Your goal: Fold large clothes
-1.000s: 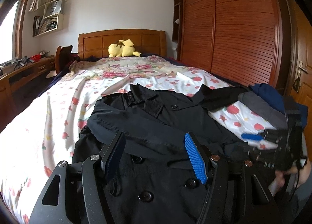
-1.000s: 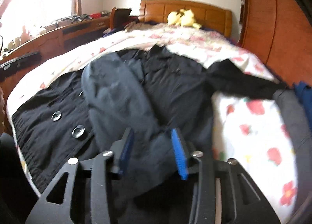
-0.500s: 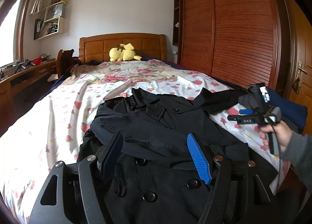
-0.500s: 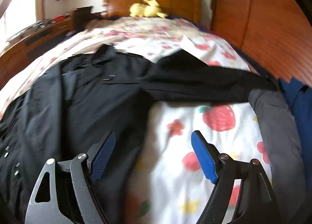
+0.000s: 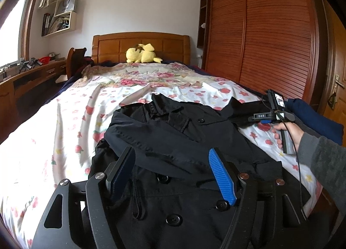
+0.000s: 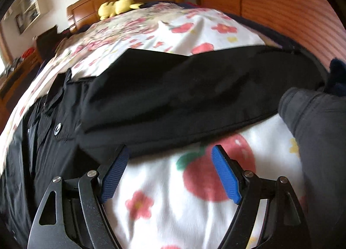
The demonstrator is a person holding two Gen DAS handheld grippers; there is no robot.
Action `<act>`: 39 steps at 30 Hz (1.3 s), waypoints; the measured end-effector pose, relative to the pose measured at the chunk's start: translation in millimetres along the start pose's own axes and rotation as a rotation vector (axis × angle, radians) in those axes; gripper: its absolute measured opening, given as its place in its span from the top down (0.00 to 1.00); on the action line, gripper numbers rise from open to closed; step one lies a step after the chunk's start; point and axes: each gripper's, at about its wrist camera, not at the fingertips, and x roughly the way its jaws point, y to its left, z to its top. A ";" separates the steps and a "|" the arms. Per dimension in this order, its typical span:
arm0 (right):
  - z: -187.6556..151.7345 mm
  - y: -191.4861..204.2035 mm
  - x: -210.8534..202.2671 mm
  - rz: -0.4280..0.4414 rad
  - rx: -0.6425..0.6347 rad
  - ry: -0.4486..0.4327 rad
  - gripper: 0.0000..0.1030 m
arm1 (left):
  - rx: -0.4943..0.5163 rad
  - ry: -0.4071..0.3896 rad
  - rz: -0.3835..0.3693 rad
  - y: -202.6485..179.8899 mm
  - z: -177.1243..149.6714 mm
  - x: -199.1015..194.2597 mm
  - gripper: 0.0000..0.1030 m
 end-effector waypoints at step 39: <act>-57.3 180.8 -101.9 0.192 -0.528 -0.035 0.92 | -0.010 -0.005 -0.010 2.0 -3.6 -10.4 0.29</act>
